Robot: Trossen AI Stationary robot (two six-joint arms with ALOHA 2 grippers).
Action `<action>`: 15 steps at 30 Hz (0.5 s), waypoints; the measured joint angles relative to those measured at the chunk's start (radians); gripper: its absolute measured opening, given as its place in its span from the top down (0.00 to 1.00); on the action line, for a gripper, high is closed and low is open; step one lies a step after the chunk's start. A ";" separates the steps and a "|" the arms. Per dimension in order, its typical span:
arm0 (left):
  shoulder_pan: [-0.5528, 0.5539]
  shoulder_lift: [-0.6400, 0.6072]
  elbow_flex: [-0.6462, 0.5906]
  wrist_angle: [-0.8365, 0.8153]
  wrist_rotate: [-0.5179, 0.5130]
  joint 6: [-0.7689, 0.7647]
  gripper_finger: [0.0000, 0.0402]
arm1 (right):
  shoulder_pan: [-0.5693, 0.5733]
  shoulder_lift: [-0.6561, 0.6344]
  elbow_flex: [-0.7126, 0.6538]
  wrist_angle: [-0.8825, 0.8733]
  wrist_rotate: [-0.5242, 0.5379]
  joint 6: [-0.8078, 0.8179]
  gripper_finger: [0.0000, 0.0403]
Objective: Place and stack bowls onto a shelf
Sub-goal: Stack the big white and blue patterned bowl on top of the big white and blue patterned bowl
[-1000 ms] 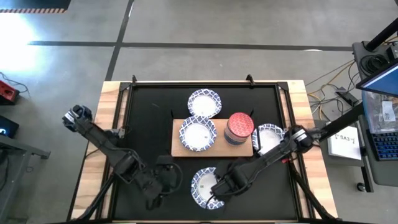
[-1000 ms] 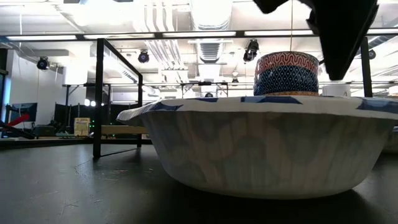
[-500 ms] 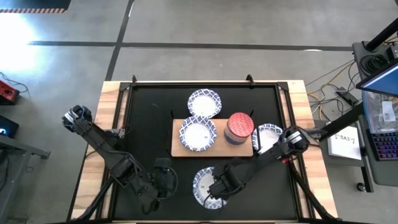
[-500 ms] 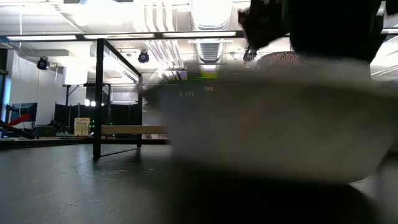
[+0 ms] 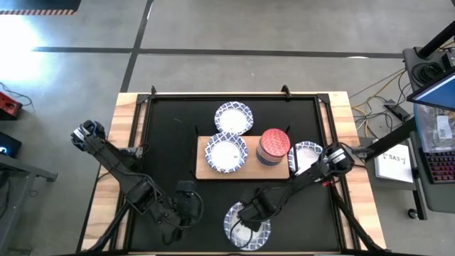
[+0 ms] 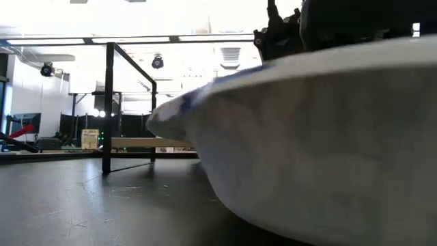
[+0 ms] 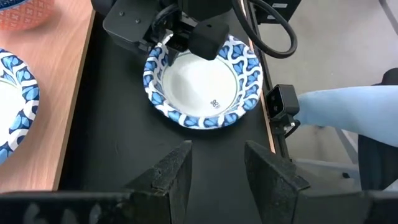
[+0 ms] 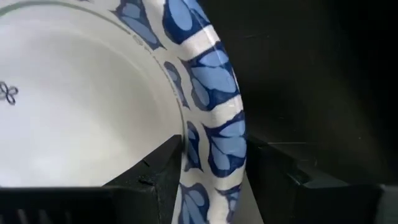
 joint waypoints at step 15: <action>0.000 0.000 0.000 0.000 0.000 0.000 0.68 | -0.001 -0.034 0.030 0.009 -0.026 -0.027 0.94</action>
